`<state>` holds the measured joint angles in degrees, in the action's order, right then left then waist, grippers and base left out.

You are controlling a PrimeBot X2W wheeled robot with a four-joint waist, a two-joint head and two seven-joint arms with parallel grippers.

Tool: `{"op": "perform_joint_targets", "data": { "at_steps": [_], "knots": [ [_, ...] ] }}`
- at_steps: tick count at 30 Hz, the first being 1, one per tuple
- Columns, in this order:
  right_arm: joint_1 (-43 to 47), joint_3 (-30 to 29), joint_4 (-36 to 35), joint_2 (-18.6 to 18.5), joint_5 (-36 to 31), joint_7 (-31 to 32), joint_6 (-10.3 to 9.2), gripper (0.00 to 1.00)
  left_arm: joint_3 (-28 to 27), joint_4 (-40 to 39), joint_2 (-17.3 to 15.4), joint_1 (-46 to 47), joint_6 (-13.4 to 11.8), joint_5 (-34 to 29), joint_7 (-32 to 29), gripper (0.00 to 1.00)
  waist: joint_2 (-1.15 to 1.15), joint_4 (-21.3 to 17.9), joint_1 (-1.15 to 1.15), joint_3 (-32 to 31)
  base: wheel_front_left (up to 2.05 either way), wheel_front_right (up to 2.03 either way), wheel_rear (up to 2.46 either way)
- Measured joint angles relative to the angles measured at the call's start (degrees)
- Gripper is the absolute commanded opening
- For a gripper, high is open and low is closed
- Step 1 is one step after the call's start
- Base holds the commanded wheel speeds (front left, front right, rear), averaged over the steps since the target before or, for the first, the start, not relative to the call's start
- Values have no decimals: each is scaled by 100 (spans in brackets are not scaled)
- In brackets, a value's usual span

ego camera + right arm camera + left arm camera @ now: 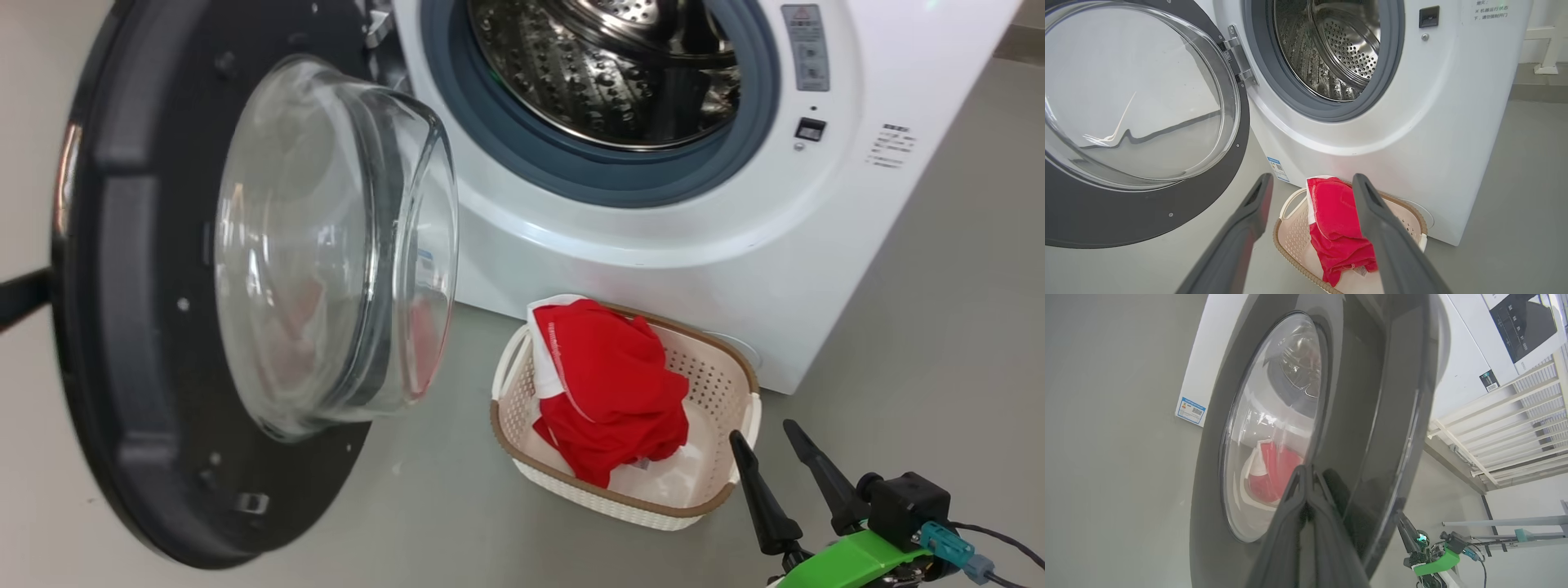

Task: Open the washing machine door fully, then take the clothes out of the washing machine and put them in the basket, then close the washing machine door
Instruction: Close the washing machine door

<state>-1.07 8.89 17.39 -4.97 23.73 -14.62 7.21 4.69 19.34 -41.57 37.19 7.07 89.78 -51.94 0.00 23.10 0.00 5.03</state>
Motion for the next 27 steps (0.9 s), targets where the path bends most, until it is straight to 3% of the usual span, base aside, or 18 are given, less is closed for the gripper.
{"op": "perform_joint_targets", "data": {
  "at_steps": [14, 27],
  "knots": [
    [0, -138, -90, 86, -1, -1, 0, 100, 211, -936, 200, -176, -1, -55, 21, 0, 0, -496, 0, 25, 0, 0, 0],
    [-9, -247, -174, 162, -2, -1, 0, 100, 656, -1463, 588, 62, -1, -282, 454, 0, 0, -1032, 0, 186, 0, 0, 0]
  ]
}}
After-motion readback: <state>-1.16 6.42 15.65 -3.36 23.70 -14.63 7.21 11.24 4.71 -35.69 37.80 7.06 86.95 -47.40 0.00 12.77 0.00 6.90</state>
